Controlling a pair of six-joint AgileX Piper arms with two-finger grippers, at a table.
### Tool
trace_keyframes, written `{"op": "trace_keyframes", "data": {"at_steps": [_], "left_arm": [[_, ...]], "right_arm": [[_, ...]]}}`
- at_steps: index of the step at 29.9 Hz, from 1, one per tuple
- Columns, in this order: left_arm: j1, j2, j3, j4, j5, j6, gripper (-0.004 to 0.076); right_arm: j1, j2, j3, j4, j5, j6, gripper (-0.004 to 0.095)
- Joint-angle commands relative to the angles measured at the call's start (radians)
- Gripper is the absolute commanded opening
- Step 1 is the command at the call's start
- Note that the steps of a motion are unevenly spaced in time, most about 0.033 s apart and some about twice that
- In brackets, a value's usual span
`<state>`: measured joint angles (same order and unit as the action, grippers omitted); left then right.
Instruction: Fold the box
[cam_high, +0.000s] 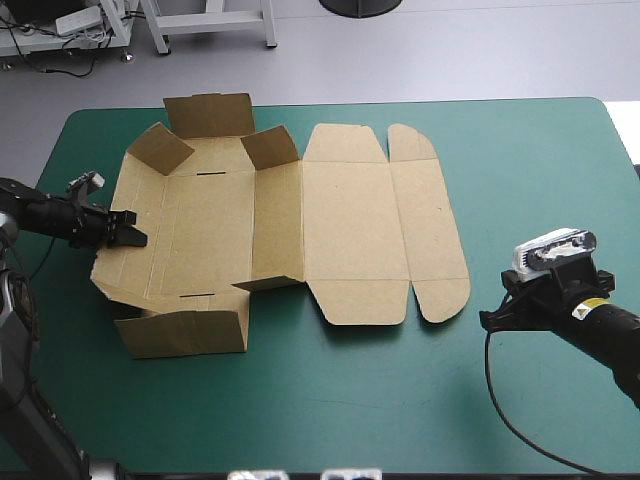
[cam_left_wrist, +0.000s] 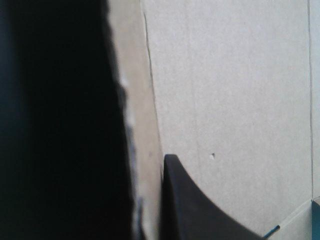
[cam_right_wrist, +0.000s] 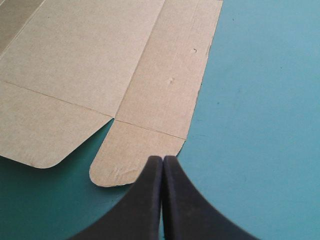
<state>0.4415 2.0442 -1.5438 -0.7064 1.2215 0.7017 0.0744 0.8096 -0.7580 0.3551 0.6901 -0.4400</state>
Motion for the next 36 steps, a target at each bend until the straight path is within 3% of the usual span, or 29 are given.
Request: {"op": "trace_keyframes", "data": {"at_steps": [1,19,27,31,36], "left_arm": [[-0.028,-0.05,-0.042,-0.027,0.069,0.003,0.0017],[-0.415,-0.266,-0.529,0.096,0.061,0.023,0.0017],[-0.573,-0.354,-0.534,0.165,0.063,0.154,0.0017],[-0.695,-0.395,-0.488,0.32,0.061,0.192,0.0017],[-0.869,-0.475,-0.33,0.558,-0.029,0.203,0.0017]], "right_arm": [[0.001,-0.002,-0.033,0.021,-0.063,-0.007,-0.0019],[0.001,-0.002,-0.043,0.036,-0.098,0.03,-0.002],[0.001,-0.004,-0.227,-0.007,-0.069,0.022,-0.002],[0.001,-0.002,-0.313,-0.066,-0.037,0.042,-0.002],[0.001,-0.002,-0.344,-0.067,-0.028,0.049,-0.002]]}}
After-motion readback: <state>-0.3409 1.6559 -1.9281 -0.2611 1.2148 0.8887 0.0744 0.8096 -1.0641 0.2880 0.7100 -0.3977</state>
